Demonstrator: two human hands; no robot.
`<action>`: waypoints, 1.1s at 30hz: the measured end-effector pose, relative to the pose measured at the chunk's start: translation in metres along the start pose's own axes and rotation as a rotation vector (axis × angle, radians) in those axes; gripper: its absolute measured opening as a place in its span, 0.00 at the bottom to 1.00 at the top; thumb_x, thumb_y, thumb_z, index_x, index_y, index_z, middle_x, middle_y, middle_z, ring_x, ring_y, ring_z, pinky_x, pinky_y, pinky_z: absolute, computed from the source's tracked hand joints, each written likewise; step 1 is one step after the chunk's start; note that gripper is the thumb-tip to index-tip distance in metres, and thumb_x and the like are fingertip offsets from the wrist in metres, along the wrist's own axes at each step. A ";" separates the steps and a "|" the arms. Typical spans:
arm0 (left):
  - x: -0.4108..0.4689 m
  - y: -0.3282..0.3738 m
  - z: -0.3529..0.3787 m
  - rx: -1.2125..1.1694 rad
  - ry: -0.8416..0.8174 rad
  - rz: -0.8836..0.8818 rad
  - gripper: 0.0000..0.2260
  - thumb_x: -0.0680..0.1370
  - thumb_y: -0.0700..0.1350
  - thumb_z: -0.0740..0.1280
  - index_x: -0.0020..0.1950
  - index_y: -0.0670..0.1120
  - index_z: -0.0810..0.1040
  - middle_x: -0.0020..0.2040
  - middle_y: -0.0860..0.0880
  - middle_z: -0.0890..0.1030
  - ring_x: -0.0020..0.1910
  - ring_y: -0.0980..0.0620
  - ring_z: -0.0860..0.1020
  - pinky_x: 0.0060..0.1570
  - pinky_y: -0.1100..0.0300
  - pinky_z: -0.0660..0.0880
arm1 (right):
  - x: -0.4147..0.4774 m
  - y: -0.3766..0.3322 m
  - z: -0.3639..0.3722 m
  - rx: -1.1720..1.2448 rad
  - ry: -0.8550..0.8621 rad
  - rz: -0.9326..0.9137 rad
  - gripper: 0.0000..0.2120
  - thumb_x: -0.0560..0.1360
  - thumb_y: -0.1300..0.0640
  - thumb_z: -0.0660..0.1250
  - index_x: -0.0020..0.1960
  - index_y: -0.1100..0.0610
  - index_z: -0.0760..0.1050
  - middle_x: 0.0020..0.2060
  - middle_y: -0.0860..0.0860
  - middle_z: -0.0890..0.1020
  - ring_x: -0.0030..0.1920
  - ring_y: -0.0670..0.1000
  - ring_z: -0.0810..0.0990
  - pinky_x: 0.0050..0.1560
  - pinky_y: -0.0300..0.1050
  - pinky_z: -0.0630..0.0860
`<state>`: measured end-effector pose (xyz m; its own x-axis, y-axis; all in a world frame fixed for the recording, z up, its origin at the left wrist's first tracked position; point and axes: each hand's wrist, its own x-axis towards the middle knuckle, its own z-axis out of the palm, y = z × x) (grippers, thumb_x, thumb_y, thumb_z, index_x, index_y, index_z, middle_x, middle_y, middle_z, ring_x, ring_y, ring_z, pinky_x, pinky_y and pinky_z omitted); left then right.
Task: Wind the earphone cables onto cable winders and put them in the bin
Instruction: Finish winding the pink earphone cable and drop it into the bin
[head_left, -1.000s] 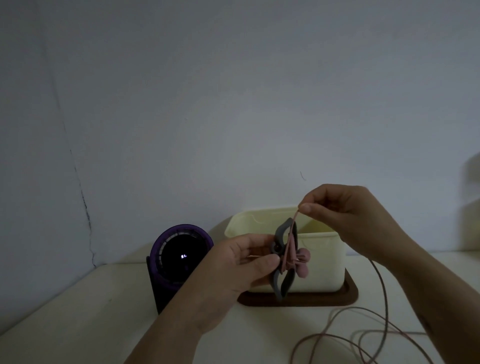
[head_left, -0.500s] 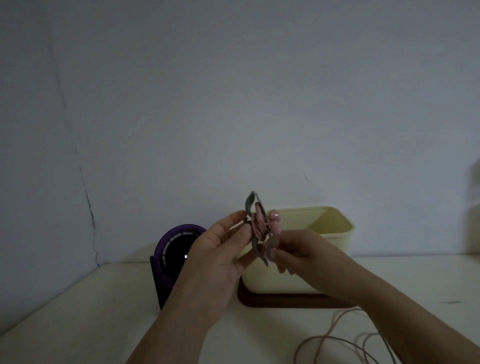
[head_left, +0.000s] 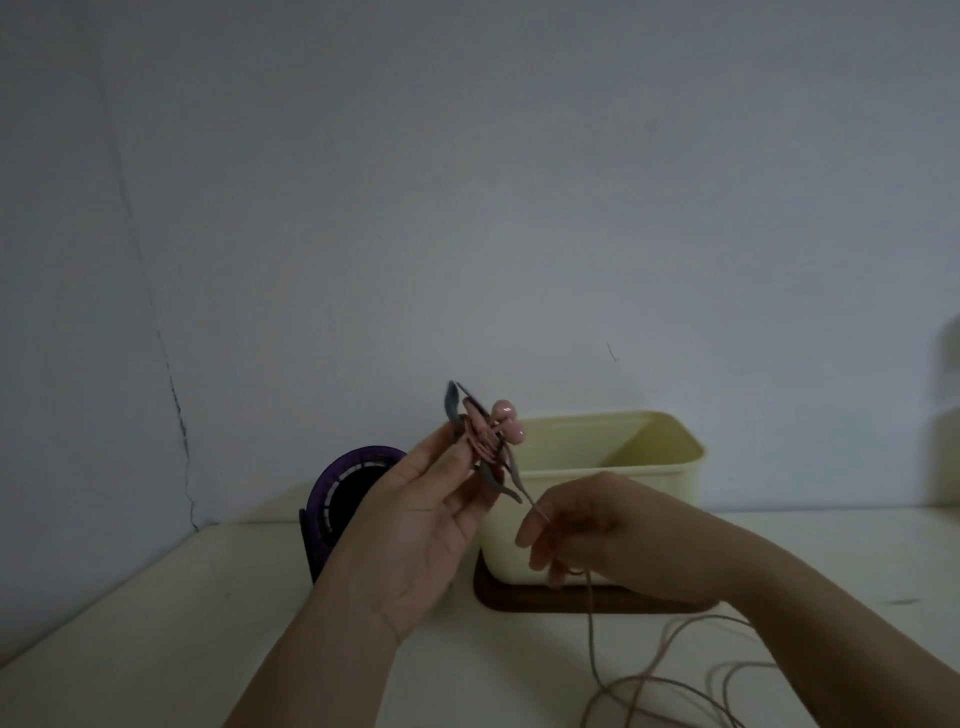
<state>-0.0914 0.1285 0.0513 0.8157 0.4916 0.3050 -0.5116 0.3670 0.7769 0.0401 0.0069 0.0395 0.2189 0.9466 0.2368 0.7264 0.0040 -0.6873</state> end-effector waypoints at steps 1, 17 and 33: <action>0.000 0.004 0.000 -0.006 0.007 0.031 0.13 0.72 0.37 0.62 0.50 0.40 0.86 0.54 0.43 0.84 0.51 0.51 0.83 0.51 0.58 0.80 | 0.001 0.003 -0.001 0.123 -0.007 0.033 0.16 0.76 0.69 0.57 0.51 0.54 0.78 0.42 0.48 0.83 0.37 0.49 0.82 0.49 0.44 0.78; 0.006 0.032 -0.027 -0.151 0.221 0.318 0.13 0.81 0.36 0.57 0.62 0.41 0.77 0.54 0.46 0.84 0.53 0.54 0.83 0.48 0.63 0.80 | -0.001 0.049 -0.029 -0.108 0.047 0.534 0.19 0.80 0.57 0.56 0.33 0.57 0.76 0.26 0.48 0.74 0.27 0.46 0.70 0.33 0.37 0.71; -0.006 0.002 0.012 0.033 -0.019 0.168 0.19 0.73 0.39 0.61 0.63 0.39 0.76 0.55 0.43 0.83 0.49 0.51 0.83 0.46 0.58 0.82 | 0.006 -0.019 0.017 0.600 0.132 -0.084 0.10 0.76 0.61 0.66 0.56 0.54 0.78 0.38 0.49 0.81 0.30 0.46 0.76 0.34 0.38 0.73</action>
<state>-0.0938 0.1165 0.0577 0.7246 0.5284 0.4424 -0.6323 0.2543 0.7318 0.0166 0.0182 0.0422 0.2835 0.8873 0.3638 0.2603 0.2940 -0.9197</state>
